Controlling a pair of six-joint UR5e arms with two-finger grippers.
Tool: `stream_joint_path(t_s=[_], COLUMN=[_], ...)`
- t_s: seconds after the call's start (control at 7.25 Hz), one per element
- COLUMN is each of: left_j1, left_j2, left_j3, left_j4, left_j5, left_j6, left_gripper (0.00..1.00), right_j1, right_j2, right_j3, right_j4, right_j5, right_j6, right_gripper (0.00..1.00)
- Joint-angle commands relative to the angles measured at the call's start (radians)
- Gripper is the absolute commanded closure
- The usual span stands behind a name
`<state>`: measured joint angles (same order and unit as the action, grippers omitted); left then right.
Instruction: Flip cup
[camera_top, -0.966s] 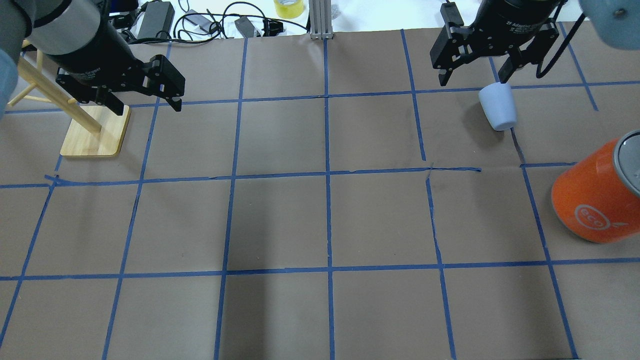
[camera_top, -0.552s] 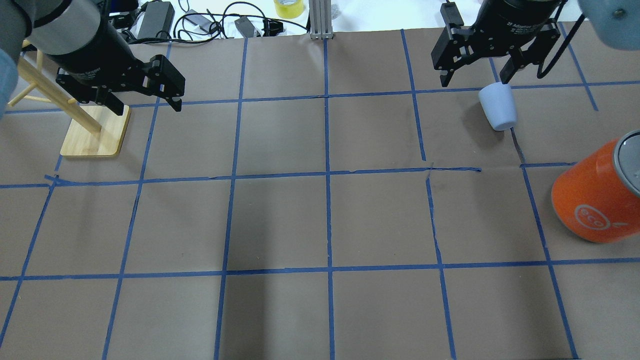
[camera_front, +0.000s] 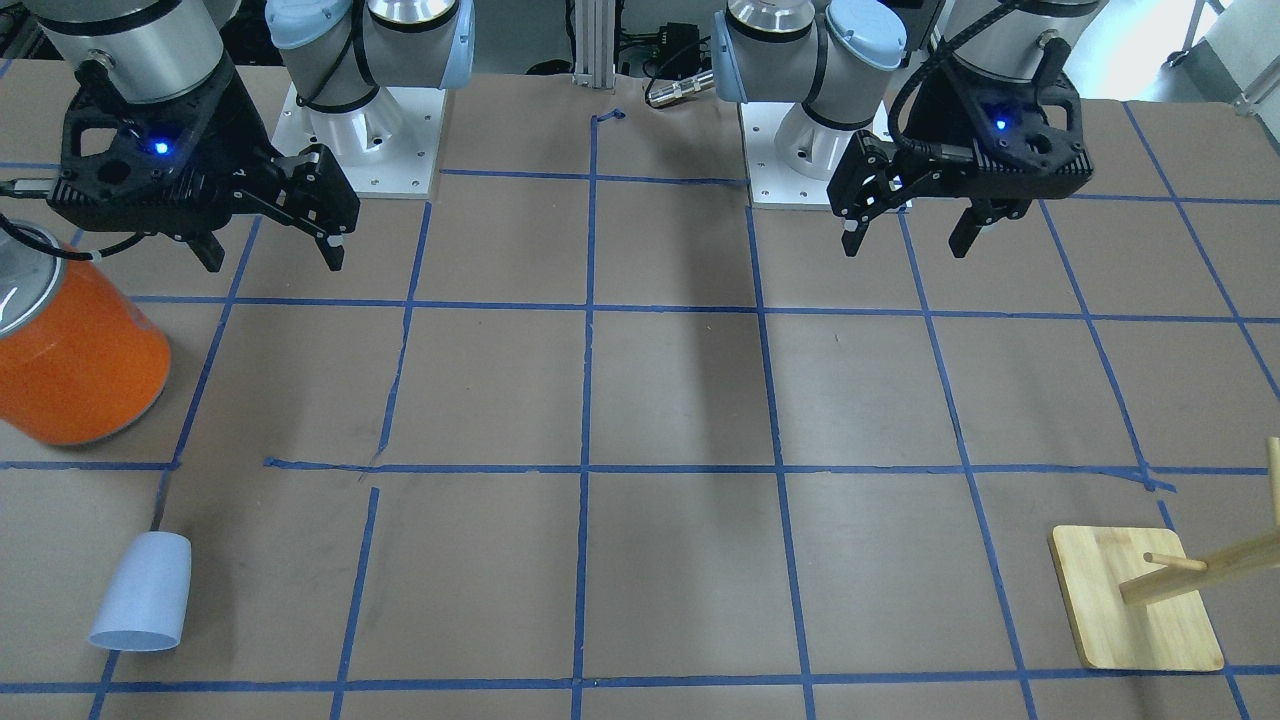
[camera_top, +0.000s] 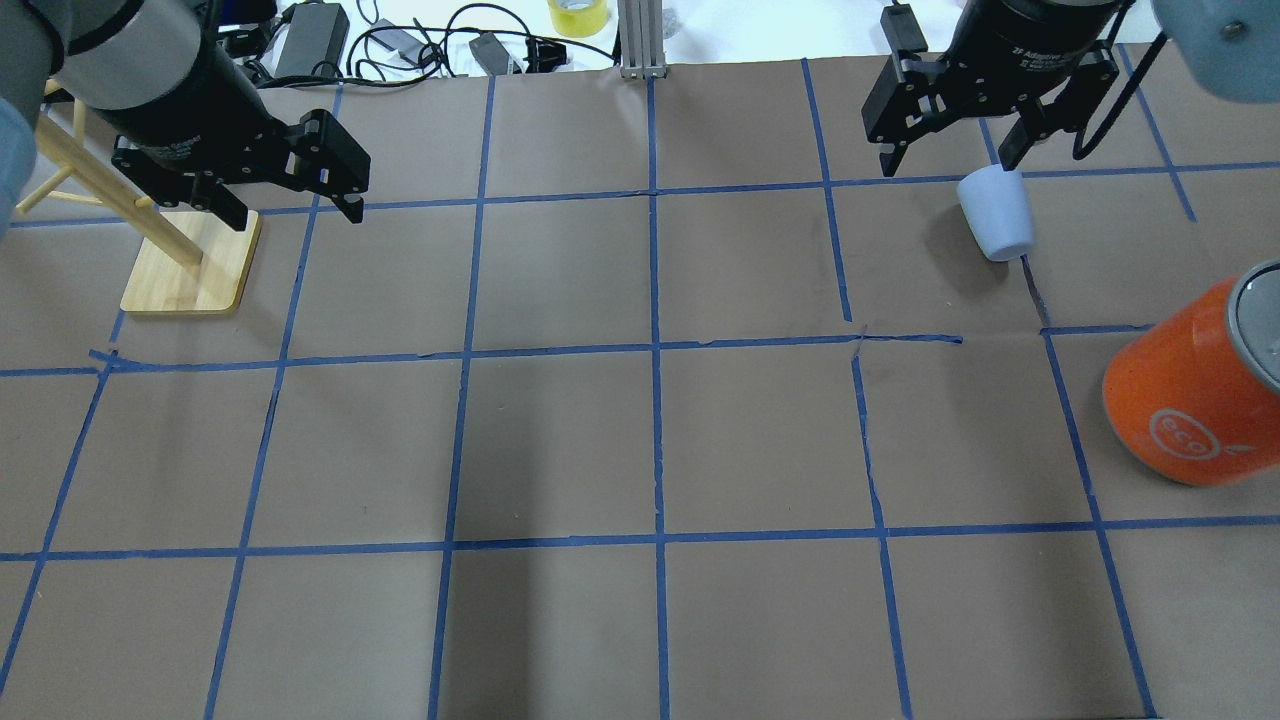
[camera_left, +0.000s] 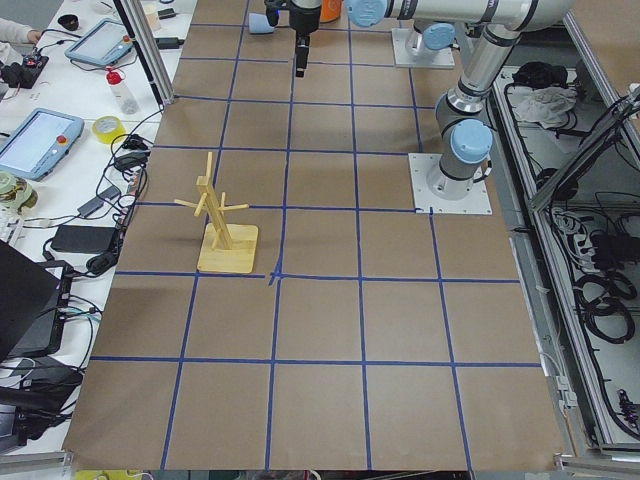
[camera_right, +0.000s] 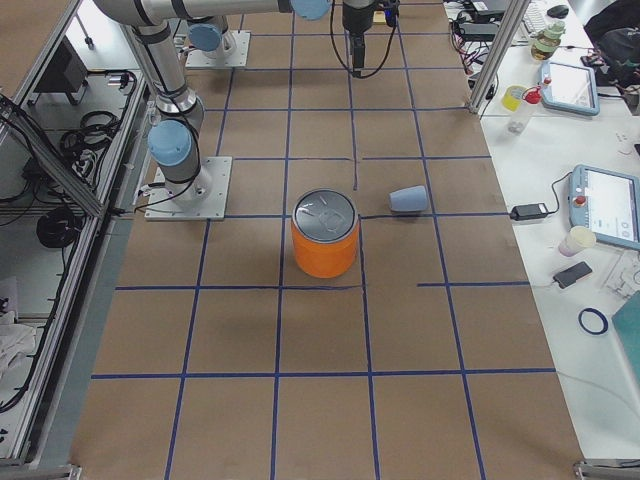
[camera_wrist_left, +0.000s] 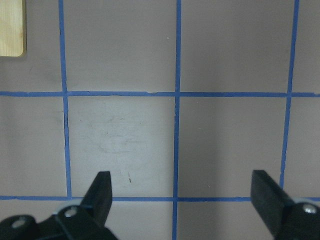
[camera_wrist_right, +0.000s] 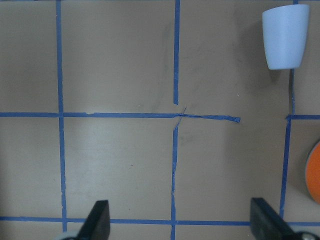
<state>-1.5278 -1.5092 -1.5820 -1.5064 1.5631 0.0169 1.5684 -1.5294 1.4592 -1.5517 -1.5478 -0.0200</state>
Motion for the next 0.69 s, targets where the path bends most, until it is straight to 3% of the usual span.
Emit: stream_joint_path(t_s=[0.0, 0.55], left_j1=[0.000, 0.000], left_j2=[0.001, 0.001], left_j3=[-0.007, -0.007], left_j4=[0.002, 0.002], left_j5=[0.002, 0.002], left_j6=[0.000, 0.000], left_gripper=[0.00, 0.00], right_j1=[-0.001, -0.033], right_j2=[0.000, 0.053], right_j3=[0.003, 0.006], right_j4=[-0.001, -0.042], right_j5=[0.000, -0.008], right_j6=[0.000, -0.009], right_gripper=[0.00, 0.00])
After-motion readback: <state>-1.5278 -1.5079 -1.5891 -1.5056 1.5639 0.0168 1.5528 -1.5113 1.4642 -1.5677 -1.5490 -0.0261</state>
